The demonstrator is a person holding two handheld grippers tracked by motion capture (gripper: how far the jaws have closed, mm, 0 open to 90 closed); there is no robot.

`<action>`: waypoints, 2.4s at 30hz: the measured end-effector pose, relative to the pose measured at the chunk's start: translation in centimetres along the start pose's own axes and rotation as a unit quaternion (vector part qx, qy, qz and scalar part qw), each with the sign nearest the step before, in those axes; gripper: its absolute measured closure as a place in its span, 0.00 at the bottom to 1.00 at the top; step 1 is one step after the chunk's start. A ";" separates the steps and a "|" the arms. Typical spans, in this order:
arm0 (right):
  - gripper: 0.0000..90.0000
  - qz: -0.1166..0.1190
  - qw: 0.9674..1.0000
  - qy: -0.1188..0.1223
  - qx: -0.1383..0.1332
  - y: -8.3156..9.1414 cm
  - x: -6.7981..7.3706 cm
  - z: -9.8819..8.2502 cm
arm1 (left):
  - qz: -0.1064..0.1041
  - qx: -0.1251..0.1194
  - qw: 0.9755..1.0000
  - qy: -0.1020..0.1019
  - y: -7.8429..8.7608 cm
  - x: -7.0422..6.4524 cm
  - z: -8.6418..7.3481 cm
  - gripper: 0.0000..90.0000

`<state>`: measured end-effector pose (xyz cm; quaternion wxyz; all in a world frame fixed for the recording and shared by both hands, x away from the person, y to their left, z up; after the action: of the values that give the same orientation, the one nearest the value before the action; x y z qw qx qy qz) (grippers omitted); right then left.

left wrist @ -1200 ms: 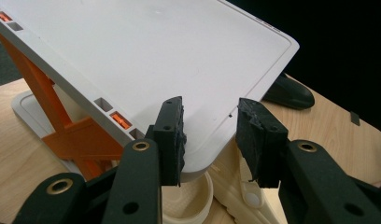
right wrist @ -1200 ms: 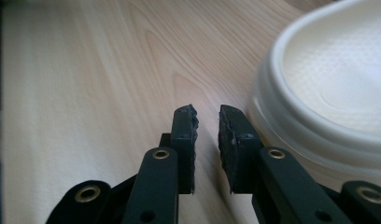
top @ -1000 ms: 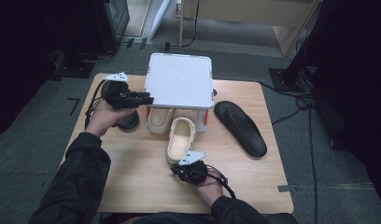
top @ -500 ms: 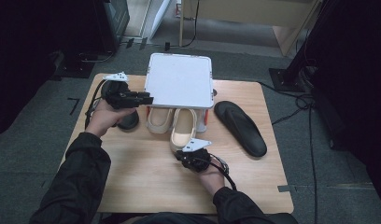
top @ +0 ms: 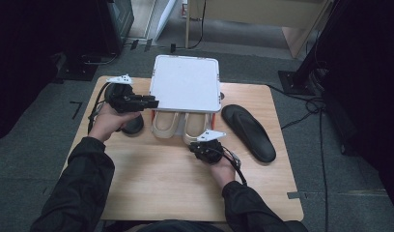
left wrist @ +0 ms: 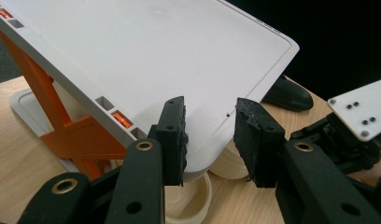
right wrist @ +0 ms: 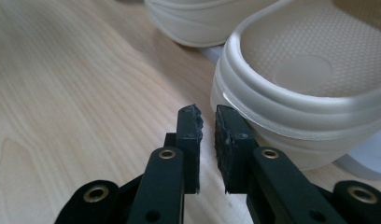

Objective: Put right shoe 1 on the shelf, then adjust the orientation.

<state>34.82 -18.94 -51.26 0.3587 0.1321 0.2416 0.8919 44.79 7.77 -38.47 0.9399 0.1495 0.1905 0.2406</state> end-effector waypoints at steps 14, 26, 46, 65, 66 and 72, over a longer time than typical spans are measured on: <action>0.87 -0.005 1.000 -0.015 -0.007 -1.2 -2.0 0.6 | 0.000 -0.001 1.000 0.000 0.1 0.0 0.0 0.71; 0.77 0.036 0.999 -0.022 -0.009 0.4 -1.0 1.1 | 0.003 -0.001 1.000 0.008 0.4 -0.2 0.2 0.59; 0.59 0.084 0.996 -0.030 -0.001 2.9 -1.0 0.7 | 0.020 -0.004 1.000 0.003 2.4 -0.5 0.2 0.49; 0.59 0.078 0.997 -0.017 -0.016 4.8 -2.6 0.6 | 0.100 -0.013 0.995 0.010 4.9 3.2 -3.6 0.49; 0.59 0.077 0.997 -0.017 -0.018 4.9 -2.8 0.6 | 0.103 -0.013 0.995 0.013 5.0 3.4 -3.9 0.49; 0.59 0.076 0.997 -0.014 -0.020 5.7 -4.0 0.4 | 0.128 0.000 0.991 0.050 5.7 5.4 -5.8 0.49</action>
<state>34.55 -25.20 -48.13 0.2954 0.1553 0.2082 0.9194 44.44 16.40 -42.98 0.8909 0.1608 0.2162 0.3657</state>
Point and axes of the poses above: each handheld gripper's, and its own axes: y roughly backward along the jaws, z roughly out of its top, x roughly to its left, the point moved 3 cm from there along -y, roughly forward along the jaws, and after that the axes turned 7 degrees about -x, right-handed, at the moved point
